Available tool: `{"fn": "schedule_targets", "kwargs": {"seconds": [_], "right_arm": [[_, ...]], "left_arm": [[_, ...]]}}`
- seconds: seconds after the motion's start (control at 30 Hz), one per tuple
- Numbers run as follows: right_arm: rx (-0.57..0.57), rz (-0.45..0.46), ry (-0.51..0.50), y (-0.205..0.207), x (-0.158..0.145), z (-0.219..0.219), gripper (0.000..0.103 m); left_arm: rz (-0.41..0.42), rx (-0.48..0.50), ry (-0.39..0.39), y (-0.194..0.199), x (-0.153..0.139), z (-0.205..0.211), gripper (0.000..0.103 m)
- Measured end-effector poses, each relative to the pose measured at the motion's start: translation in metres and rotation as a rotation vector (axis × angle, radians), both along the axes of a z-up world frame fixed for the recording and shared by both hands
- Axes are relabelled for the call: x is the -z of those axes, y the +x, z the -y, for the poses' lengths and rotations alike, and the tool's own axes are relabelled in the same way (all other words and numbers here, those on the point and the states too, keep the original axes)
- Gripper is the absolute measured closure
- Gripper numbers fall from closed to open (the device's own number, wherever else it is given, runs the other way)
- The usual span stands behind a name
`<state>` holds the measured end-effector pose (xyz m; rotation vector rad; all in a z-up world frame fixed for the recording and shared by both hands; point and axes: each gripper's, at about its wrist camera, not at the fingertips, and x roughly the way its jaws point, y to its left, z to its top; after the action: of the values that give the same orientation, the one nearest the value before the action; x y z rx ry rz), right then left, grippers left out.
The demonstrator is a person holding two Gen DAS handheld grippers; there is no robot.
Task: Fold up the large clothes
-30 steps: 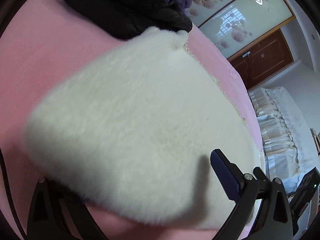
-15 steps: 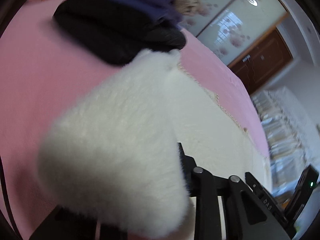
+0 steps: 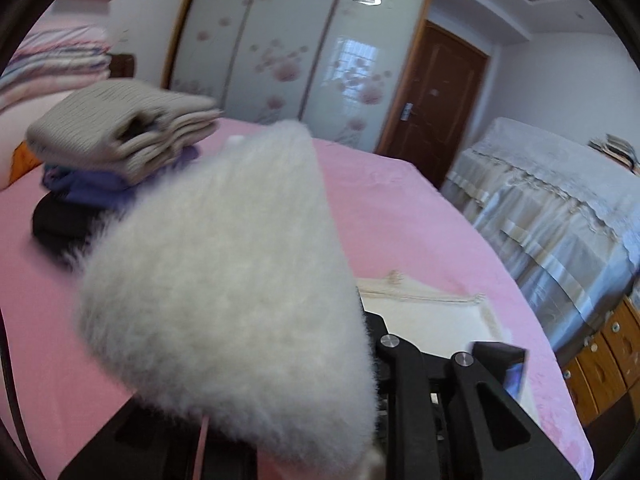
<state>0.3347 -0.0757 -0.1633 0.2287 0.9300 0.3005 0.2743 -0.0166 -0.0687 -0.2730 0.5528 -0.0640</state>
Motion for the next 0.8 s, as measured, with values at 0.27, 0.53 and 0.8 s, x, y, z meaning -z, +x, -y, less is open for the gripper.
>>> {"fn": "schedule_targets", "kwargs": {"seconds": [0.27,0.53,0.8], "right_arm": [[0.109,-0.072,0.284,-0.01,-0.005,0.065,0.103],[0.353,-0.03,0.166,-0.076,-0.015,0.167,0.103],[0.424,-0.038,0.146,-0.11,-0.006,0.211,0.103]], "left_arm": [[-0.016,0.154,0.051,0.009,-0.008,0.086,0.084],[-0.077,0.239,0.081,0.021,0.018,0.15,0.084],[-0.11,0.359,0.304,0.007,0.064,0.224,0.084]]}}
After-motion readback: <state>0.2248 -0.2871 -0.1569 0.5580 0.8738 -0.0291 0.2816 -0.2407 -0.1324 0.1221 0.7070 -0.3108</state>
